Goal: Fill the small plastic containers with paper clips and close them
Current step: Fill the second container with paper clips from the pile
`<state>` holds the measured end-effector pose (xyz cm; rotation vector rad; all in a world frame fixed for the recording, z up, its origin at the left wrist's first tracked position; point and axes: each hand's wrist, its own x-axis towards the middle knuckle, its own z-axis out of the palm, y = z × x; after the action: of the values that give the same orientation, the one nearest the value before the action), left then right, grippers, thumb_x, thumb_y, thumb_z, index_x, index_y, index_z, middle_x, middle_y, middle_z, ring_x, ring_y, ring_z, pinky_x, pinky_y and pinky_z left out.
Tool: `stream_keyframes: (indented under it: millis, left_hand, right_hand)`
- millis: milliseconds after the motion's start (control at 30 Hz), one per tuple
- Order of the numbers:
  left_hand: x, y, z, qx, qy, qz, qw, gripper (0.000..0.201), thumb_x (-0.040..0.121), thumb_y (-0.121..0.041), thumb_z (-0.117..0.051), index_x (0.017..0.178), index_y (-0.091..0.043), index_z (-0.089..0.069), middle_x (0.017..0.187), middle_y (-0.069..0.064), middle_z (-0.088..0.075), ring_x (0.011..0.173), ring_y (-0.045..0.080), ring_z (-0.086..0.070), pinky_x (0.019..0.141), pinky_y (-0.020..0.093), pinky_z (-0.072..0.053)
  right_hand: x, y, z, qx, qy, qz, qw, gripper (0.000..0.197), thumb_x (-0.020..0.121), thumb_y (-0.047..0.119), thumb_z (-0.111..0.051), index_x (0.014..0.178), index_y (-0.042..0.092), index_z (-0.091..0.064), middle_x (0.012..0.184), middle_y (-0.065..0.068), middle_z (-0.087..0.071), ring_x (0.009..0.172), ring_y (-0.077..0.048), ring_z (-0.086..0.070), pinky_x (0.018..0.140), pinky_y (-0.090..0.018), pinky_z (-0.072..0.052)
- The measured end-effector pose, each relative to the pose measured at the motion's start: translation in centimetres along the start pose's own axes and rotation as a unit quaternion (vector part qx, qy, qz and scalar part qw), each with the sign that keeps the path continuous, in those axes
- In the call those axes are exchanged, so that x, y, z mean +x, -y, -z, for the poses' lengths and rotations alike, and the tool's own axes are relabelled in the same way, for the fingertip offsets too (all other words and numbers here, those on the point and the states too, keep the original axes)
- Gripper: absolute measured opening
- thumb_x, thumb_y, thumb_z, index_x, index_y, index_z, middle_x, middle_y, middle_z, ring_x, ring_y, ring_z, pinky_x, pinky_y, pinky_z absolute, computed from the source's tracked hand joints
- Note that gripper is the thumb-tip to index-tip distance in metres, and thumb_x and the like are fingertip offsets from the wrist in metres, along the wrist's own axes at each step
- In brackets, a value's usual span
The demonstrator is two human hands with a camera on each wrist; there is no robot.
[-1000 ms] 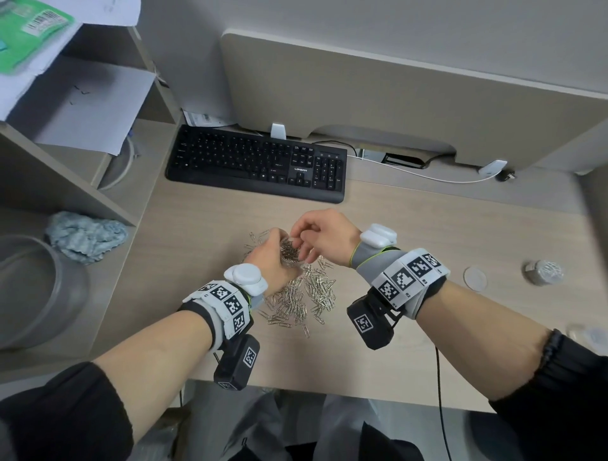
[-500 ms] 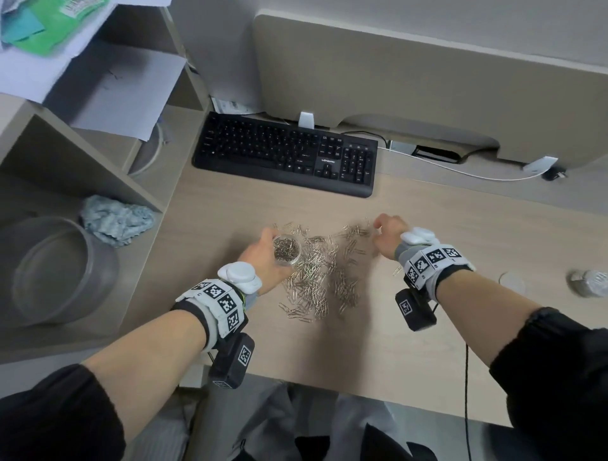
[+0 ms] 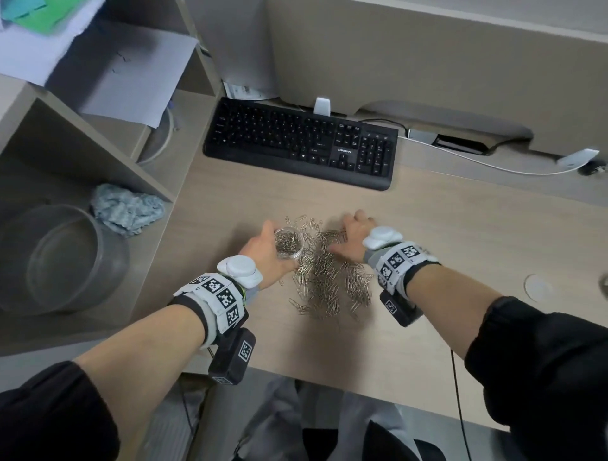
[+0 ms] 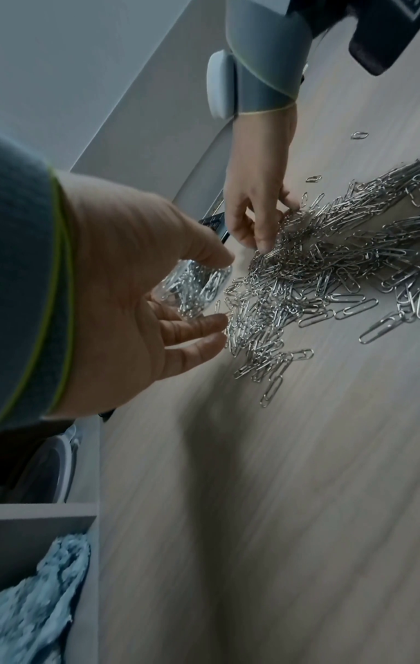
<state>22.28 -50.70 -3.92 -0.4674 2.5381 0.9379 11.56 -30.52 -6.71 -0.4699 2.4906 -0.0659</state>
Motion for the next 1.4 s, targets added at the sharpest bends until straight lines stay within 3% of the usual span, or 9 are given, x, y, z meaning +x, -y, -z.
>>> stream_keyframes:
  millis: [167, 267, 433, 600, 733, 933, 1133, 1267, 1400]
  left_hand:
    - [-0.4, 0.4, 0.0, -0.001, 0.003, 0.005, 1.0, 0.065, 0.07, -0.037, -0.076, 0.121, -0.023, -0.038, 0.101, 0.001, -0.067, 0.089, 0.026, -0.065, 0.08, 0.04, -0.054]
    - [-0.8, 0.6, 0.0, -0.004, -0.002, 0.007, 1.0, 0.065, 0.071, -0.033, -0.078, 0.123, -0.026, -0.039, 0.103, -0.001, -0.067, 0.092, 0.025, -0.064, 0.081, 0.036, -0.052]
    - [-1.4, 1.3, 0.1, 0.007, -0.001, 0.008, 1.0, 0.062, 0.072, -0.033, -0.078, 0.119, -0.027, -0.038, 0.103, 0.0, -0.066, 0.09, 0.026, -0.064, 0.081, 0.038, -0.053]
    - [-1.9, 1.0, -0.3, 0.021, 0.013, 0.002, 1.0, 0.058, 0.074, -0.034, -0.076, 0.113, -0.033, -0.033, 0.093, 0.002, -0.065, 0.08, 0.025, -0.063, 0.075, 0.038, -0.054]
    - [-1.7, -0.5, -0.9, 0.025, 0.024, -0.011, 0.999, 0.066, 0.074, -0.034, -0.075, 0.127, -0.023, -0.037, 0.093, 0.004, -0.066, 0.08, 0.026, -0.064, 0.075, 0.042, -0.055]
    - [-1.2, -2.8, -1.7, 0.036, 0.037, -0.041, 0.998, 0.066, 0.077, -0.032, -0.075, 0.127, -0.019, -0.035, 0.094, 0.005, -0.063, 0.077, 0.024, -0.061, 0.07, 0.037, -0.052]
    - [-0.8, -5.0, -2.6, 0.05, 0.033, -0.064, 0.996, 0.07, 0.075, -0.035, -0.076, 0.13, -0.019, -0.036, 0.09, 0.004, -0.062, 0.077, 0.026, -0.06, 0.064, 0.033, -0.047]
    - [-0.7, -6.6, -3.0, 0.025, 0.018, -0.094, 0.995, 0.084, 0.074, -0.036, -0.077, 0.142, -0.018, -0.031, 0.117, 0.007, -0.065, 0.097, 0.03, -0.064, 0.076, 0.033, -0.05]
    - [-0.6, -7.4, -3.0, 0.039, 0.027, -0.104, 0.993, 0.07, 0.076, -0.037, -0.073, 0.135, -0.02, -0.039, 0.108, 0.004, -0.066, 0.084, 0.025, -0.059, 0.066, 0.028, -0.041]
  right_hand:
    - [-2.2, 3.6, -2.1, -0.081, 0.021, 0.078, 0.993, 0.089, 0.071, 0.07, -0.066, 0.135, 0.016, -0.035, 0.125, -0.008, -0.039, 0.107, -0.028, -0.048, 0.068, -0.037, -0.044]
    - [-2.5, 4.7, -2.8, -0.128, 0.036, 0.07, 0.989, 0.069, 0.08, 0.046, -0.071, 0.131, 0.015, -0.036, 0.129, -0.011, -0.036, 0.111, -0.03, -0.047, 0.071, -0.04, -0.05]
    - [-3.1, 4.0, -3.4, -0.048, 0.045, 0.091, 0.994, 0.051, 0.085, -0.004, -0.051, 0.134, 0.008, -0.042, 0.126, -0.016, -0.042, 0.102, -0.035, -0.056, 0.08, -0.043, -0.055]
    - [-3.5, 2.4, -1.8, 0.1, 0.078, 0.0, 0.992, 0.039, 0.089, -0.005, -0.05, 0.124, 0.01, -0.058, 0.112, -0.01, -0.062, 0.09, -0.027, -0.066, 0.07, -0.03, -0.055]
    - [-4.2, 0.3, -0.5, 0.368, 0.065, -0.102, 0.922, 0.02, 0.088, -0.008, -0.053, 0.099, 0.005, -0.064, 0.065, -0.01, -0.064, 0.044, -0.018, -0.061, 0.057, -0.035, -0.058]
    - [-6.0, -0.5, 3.5, 0.515, 0.083, -0.068, 0.85, 0.019, 0.084, -0.017, -0.052, 0.088, 0.0, -0.058, 0.06, -0.015, -0.057, 0.05, -0.026, -0.056, 0.048, -0.032, -0.054]
    - [-7.6, 0.9, 6.7, 0.454, 0.03, -0.009, 0.89, 0.021, 0.084, -0.014, -0.049, 0.088, 0.005, -0.058, 0.059, -0.013, -0.057, 0.044, -0.021, -0.056, 0.044, -0.027, -0.049]
    - [-8.3, 1.8, 7.6, 0.323, -0.004, 0.029, 0.946, 0.022, 0.084, -0.004, -0.051, 0.088, 0.015, -0.061, 0.065, -0.004, -0.062, 0.054, -0.021, -0.064, 0.047, -0.023, -0.046]
    - [-8.4, 1.9, 7.7, 0.299, -0.026, 0.053, 0.953, 0.017, 0.085, 0.003, -0.057, 0.093, 0.013, -0.068, 0.085, -0.008, -0.069, 0.081, -0.03, -0.071, 0.07, -0.037, -0.058]
